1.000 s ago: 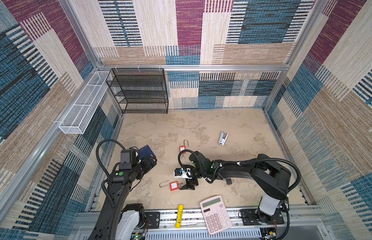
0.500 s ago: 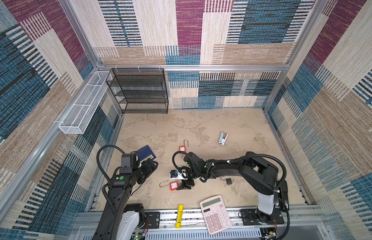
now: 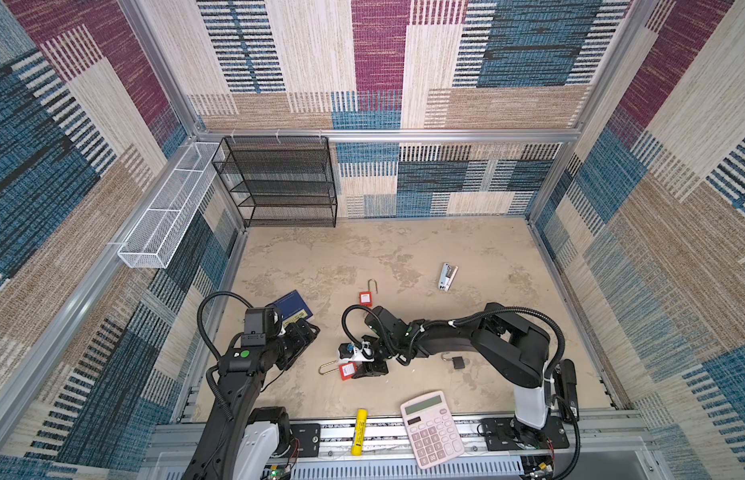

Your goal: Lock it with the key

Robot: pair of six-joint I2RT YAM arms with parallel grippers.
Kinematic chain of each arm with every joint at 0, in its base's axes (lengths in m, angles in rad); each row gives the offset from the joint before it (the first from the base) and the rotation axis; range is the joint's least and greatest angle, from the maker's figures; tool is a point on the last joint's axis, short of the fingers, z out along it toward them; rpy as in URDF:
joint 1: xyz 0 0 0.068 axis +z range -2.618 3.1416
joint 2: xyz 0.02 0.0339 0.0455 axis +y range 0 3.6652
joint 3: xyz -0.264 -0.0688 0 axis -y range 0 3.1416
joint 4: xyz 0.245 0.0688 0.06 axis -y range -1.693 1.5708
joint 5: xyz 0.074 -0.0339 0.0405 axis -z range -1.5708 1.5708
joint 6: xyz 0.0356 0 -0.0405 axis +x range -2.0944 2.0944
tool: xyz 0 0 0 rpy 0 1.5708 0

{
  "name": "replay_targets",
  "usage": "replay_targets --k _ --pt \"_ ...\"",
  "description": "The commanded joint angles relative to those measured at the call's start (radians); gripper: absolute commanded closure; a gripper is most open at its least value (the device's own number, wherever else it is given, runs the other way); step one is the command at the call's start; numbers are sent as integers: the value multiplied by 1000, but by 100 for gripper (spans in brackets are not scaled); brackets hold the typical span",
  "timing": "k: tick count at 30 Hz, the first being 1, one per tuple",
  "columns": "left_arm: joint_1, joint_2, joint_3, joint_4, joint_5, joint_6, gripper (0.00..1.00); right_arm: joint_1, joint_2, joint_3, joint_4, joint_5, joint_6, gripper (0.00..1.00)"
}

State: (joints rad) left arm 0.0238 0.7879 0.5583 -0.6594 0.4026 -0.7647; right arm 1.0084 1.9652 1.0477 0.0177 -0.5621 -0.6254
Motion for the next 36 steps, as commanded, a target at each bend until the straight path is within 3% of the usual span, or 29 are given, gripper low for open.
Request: replay_targets --k 1,9,18,22,28,36 --pt "0 -1 -6 2 18 -28 17 1 -4 -2 20 -10 -6 58" --pt "-1 5 51 13 50 -26 18 -10 -57 -16 32 33 7 59" --pt "-31 121 214 179 209 -33 21 -161 -223 -34 19 161 37 59" --pt "-109 150 257 301 212 -86 21 -207 -294 -17 -15 225 53 58" --pt "-306 206 271 451 139 -149 21 -262 -369 37 -140 229 70 58" --pt "-438 279 300 560 127 -167 22 -292 -491 9 -114 247 63 56"
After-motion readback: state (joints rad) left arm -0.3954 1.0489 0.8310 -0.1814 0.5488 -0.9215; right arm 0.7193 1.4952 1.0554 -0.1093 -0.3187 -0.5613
